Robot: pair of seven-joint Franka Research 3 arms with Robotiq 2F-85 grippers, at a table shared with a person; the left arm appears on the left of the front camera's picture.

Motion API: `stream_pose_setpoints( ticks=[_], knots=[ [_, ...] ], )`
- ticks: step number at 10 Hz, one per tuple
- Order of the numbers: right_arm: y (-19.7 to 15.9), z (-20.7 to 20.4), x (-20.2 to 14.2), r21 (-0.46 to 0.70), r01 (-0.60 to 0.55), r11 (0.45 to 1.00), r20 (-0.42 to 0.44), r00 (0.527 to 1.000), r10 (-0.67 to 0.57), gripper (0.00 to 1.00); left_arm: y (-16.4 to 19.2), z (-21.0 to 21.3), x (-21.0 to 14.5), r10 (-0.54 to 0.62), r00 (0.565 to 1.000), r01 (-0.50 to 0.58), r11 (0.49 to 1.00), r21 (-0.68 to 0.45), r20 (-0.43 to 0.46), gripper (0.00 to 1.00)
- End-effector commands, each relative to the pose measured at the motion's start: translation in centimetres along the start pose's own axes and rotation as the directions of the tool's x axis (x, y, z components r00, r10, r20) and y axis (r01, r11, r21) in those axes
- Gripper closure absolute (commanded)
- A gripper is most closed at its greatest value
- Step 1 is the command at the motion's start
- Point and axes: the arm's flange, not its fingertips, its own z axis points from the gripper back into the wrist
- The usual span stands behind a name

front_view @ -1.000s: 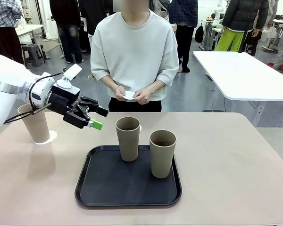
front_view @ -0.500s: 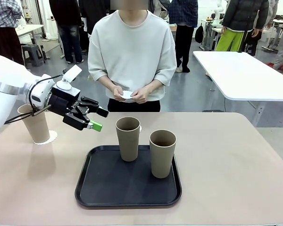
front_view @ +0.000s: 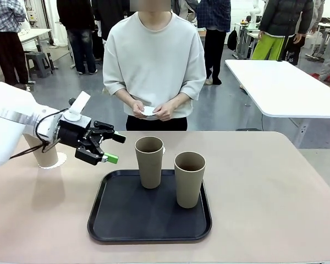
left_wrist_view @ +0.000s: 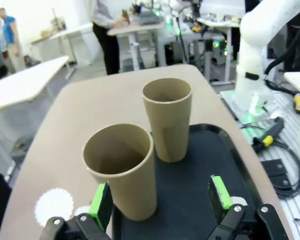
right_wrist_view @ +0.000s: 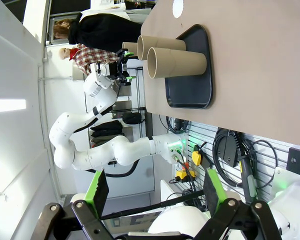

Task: Place coasters on the table and set cups on them.
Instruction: Take one Reusable plastic cup from the Flat Tray and place it on a coaster set by the human.

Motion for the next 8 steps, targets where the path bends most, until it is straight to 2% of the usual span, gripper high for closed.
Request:
stream_pose_setpoints(
  ticks=[1, 5, 8],
  knots=[
    [0.0, 0.0, -0.1, 0.011, -0.009, 1.0, 0.001, 1.0, 0.009, 0.0, 0.4, -1.5, -1.6, -0.017, 0.999, 0.014, 0.995, 0.095, 0.031, 0.0],
    [0.0, 0.0, -0.1, 0.011, -0.009, 1.0, 0.001, 1.0, 0.009, 0.0, 2.1, -3.2, -4.1, 0.043, 0.999, -0.04, 0.992, 0.12, -0.024, 0.0],
    [0.0, 0.0, -0.1, 0.011, -0.009, 1.0, 0.001, 1.0, 0.009, 0.0, 4.9, -3.4, -5.8, 0.105, 0.994, -0.105, 0.989, 0.107, 0.002, 0.0]
  ],
)
